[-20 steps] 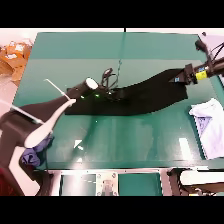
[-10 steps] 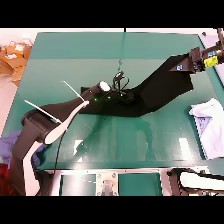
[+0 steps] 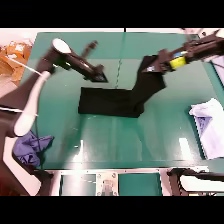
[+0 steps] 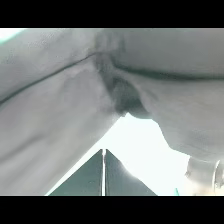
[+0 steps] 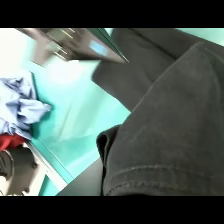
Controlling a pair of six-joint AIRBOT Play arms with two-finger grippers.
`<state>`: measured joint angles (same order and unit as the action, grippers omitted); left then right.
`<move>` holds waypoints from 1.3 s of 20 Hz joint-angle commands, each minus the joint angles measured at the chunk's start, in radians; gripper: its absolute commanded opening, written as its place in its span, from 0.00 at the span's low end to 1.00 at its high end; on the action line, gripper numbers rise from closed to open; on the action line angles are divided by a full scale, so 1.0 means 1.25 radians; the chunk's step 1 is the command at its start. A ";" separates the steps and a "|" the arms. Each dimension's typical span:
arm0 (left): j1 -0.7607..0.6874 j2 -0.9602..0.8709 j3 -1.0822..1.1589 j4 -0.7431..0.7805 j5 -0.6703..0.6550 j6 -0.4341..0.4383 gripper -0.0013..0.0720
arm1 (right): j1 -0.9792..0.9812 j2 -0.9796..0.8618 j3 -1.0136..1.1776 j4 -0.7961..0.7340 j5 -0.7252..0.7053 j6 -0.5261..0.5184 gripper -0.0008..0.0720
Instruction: Fold the shirts.
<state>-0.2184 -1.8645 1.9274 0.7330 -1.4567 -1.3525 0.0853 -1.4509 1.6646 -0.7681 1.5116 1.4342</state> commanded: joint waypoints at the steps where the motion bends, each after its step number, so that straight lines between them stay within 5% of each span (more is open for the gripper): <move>1: 0.119 0.047 0.085 0.046 -0.142 -0.028 0.05 | 0.178 -0.087 -0.009 -0.001 -0.174 0.047 0.03; 5: 0.190 0.088 0.086 0.046 -0.141 -0.017 0.05 | 0.432 -0.291 -0.009 0.053 -0.526 0.056 0.04; 6: 0.203 0.091 0.086 0.044 -0.142 -0.008 0.05 | 0.482 -0.338 -0.009 0.093 -0.625 0.055 0.32; 7: 0.211 0.091 0.086 0.041 -0.146 -0.006 0.05 | 0.520 -0.375 -0.009 0.128 -0.721 0.056 0.73; 9: 0.221 0.091 0.084 0.043 -0.157 -0.004 0.05 | 0.532 -0.392 -0.008 0.151 -0.797 0.056 0.75; 11: 0.222 0.091 0.084 0.042 -0.162 0.001 0.05 | 0.462 -0.361 -0.006 0.144 -0.746 0.055 0.75; 19: 0.222 0.091 0.084 0.042 -0.164 0.015 0.05 | 0.016 -0.268 -0.031 -0.011 -0.215 -0.005 0.75; 26: 0.222 0.091 0.084 0.042 -0.161 0.015 0.05 | -0.103 -0.268 -0.304 -0.016 -0.255 -0.089 0.75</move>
<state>0.0582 -1.7515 2.0315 0.7856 -1.6608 -1.3342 -0.0002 -1.7870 1.4078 -0.7807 1.2015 1.3716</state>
